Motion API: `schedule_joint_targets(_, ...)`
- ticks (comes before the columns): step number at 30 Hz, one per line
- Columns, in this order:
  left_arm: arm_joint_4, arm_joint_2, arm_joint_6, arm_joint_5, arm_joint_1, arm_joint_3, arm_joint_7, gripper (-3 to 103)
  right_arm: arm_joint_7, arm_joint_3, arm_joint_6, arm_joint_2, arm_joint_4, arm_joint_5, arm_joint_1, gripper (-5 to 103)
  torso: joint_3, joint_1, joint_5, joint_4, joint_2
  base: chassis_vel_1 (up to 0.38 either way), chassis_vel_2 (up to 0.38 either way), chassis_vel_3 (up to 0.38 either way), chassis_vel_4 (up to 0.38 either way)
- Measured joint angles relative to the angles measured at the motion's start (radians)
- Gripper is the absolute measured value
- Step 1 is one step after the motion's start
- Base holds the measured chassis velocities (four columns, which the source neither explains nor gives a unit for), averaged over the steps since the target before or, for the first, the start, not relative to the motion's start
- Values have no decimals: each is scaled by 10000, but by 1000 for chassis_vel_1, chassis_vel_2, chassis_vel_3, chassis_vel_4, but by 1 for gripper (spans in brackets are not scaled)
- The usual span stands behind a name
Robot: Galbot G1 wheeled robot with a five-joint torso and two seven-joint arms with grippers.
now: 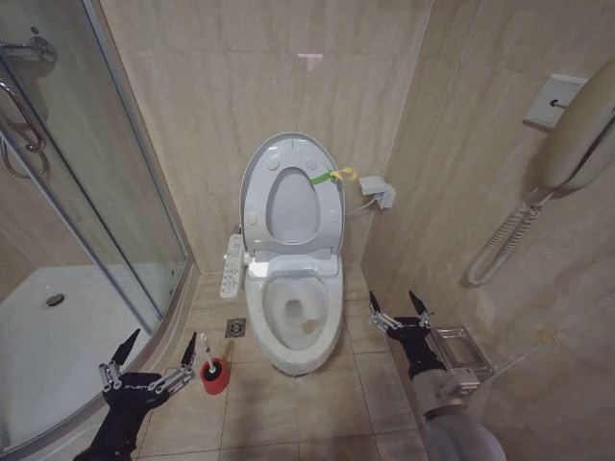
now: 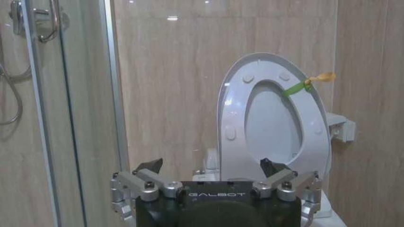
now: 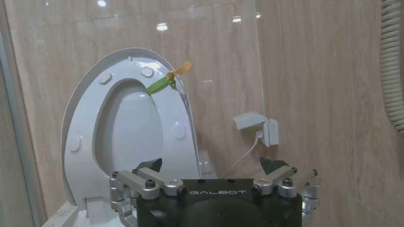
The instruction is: Open the toilet lid, clean the toilet bowl with a toilet brush, close the toilet lid, and flush.
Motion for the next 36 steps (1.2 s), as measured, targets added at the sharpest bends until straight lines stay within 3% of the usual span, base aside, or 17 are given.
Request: schedule_joint_targets(36,0,0,0,0,0,0,0,100,1,0,0,-1,-4,6,1,100,0,0,0,0,0,0,0,0,0)
